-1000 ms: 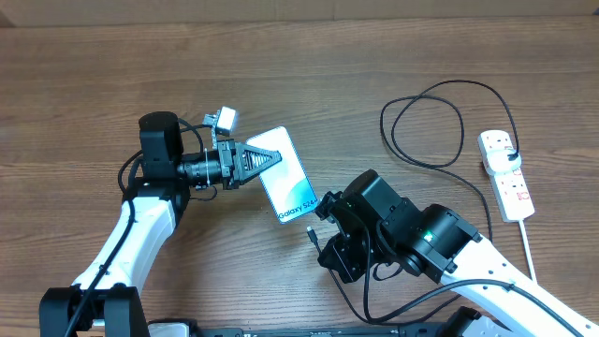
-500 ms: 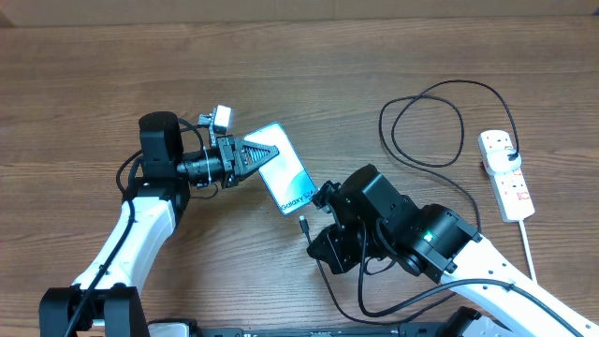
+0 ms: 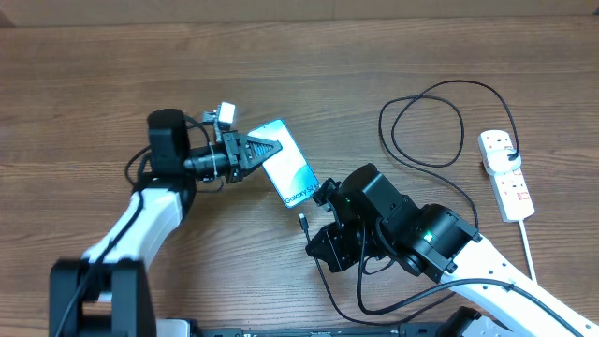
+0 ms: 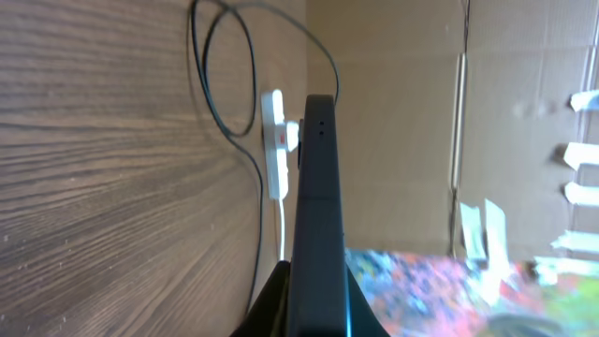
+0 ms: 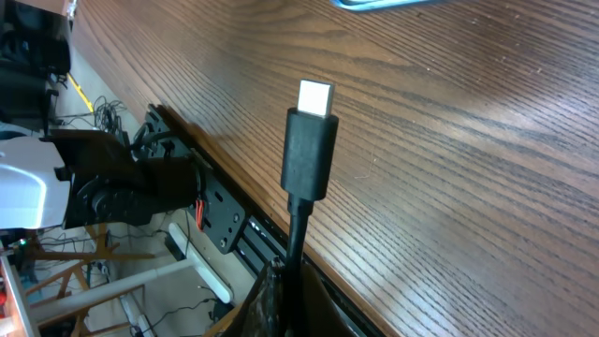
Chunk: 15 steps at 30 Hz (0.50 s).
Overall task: Plug charger to phone and switch on socket
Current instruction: 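Carry the plug toward the phone's bottom edge with the right gripper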
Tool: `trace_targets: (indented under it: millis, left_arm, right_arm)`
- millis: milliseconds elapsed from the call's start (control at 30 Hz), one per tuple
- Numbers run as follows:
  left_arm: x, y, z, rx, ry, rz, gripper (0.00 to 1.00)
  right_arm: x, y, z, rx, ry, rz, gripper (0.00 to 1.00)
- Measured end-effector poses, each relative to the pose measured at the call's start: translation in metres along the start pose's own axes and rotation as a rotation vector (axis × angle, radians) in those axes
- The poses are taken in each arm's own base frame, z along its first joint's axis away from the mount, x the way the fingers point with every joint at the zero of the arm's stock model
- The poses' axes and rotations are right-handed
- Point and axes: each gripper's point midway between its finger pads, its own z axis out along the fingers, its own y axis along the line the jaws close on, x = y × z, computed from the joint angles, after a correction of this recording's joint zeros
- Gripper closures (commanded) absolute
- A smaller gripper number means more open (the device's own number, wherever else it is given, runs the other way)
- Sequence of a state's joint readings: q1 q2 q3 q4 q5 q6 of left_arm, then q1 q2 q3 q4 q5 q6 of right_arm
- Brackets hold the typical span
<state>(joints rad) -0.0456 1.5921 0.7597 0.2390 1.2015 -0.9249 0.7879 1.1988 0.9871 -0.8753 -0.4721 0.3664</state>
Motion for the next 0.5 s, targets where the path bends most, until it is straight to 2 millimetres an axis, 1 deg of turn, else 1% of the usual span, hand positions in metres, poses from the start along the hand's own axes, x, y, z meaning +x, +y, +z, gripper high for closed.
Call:
trace_targets:
  millis: [100,200,400,500]
  left_arm:
    - [-0.001,0.015,0.010,0.043,0.069,-0.047,0.96]
    - [-0.002,0.020,0.016,0.095,0.135,-0.064,0.96]
    - [0.002,0.004,0.014,0.162,0.215,-0.042,0.96]
    - [0.004,0.002,0.013,0.172,0.232,-0.042,0.96]
  right_arm:
    - [0.001,0.000,0.000,0.001,0.002,0.001,0.96]
    - [0.002,-0.002,0.000,0.011,0.006,0.033,0.96]
    - [0.003,-0.012,0.002,0.056,-0.003,0.126,0.96]
    - [0.003,-0.015,0.003,0.067,-0.005,0.153,0.96]
